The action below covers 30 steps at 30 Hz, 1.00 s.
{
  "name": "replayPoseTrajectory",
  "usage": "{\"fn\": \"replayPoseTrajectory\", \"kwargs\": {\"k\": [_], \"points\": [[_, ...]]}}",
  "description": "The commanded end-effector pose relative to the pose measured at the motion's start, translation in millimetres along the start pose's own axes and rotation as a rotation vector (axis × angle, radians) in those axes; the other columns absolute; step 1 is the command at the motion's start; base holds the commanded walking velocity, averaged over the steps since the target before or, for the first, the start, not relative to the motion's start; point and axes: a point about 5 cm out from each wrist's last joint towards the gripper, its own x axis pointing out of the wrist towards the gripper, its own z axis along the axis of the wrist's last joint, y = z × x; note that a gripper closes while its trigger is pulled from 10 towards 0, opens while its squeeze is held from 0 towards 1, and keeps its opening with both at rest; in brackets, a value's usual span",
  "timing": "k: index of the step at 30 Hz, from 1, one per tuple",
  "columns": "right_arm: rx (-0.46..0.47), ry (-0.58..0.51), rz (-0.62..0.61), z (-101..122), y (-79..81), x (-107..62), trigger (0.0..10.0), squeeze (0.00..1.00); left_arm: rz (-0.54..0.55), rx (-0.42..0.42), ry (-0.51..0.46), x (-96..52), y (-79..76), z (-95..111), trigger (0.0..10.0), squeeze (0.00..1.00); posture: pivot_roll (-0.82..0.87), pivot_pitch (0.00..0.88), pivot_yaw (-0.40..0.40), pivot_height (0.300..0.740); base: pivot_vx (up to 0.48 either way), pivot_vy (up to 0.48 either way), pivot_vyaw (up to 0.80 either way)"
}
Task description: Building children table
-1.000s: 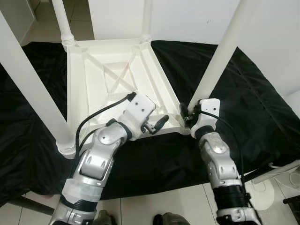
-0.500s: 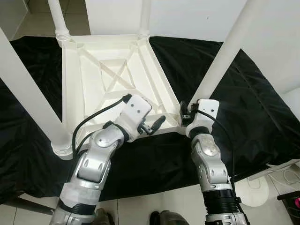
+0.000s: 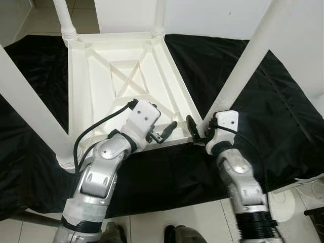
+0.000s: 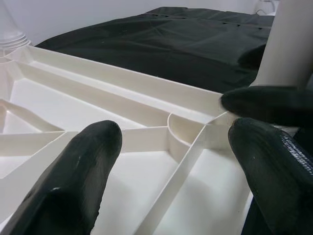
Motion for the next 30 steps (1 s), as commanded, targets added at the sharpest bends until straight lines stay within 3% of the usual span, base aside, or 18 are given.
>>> {"fn": "replayPoseTrajectory", "kwargs": {"k": [1, 5, 8, 14, 15, 16, 30], "points": [[0.004, -0.001, 0.085, -1, -0.9, -2.6, 10.0, 0.00, 0.066, -0.007, -0.007, 1.8, -0.2, 1, 10.0, 0.00, -0.07, 0.092, -0.053, 0.740, 0.000, 0.000, 0.00], [-0.025, 0.007, 0.172, 0, -5.9, -1.7, 10.0, 0.00, 0.050, -0.010, -0.008, 1.8, -2.1, 1, 10.0, 0.00, -0.08, 0.092, -0.051, 0.740, 0.000, 0.000, 0.00], [-0.054, 0.026, 0.310, 0, -13.7, 0.6, 10.0, 0.00, 0.009, -0.020, -0.016, -0.2, -7.5, 3, 10.0, 0.00, -0.07, 0.078, -0.036, 0.740, 0.000, 0.000, 0.00], [-0.090, 0.049, 0.405, 0, -21.7, 5.2, 9.9, 0.00, -0.026, -0.017, -0.030, 0.7, -12.5, 7, 10.0, 0.00, -0.05, 0.076, -0.034, 0.740, 0.000, 0.000, 0.00], [-0.104, 0.056, 0.426, -1, -24.0, 7.2, 4.1, 0.00, -0.026, -0.013, -0.031, 1.3, -12.8, 7, 10.0, 0.00, -0.04, 0.078, -0.034, 0.740, 0.000, 0.000, 0.00], [-0.109, 0.066, 0.443, -2, -25.8, 8.8, 0.0, 0.00, -0.023, -0.010, -0.029, 1.1, -12.6, 8, 10.0, 0.00, -0.03, 0.077, -0.033, 0.740, 0.000, 0.000, 0.00], [-0.089, 0.083, 0.471, -10, -32.5, 2.3, 0.0, 0.00, -0.035, -0.007, -0.031, 0.9, -13.2, 11, 10.0, 0.00, -0.03, 0.074, 0.002, 0.740, 0.000, 0.000, 0.00]]}}
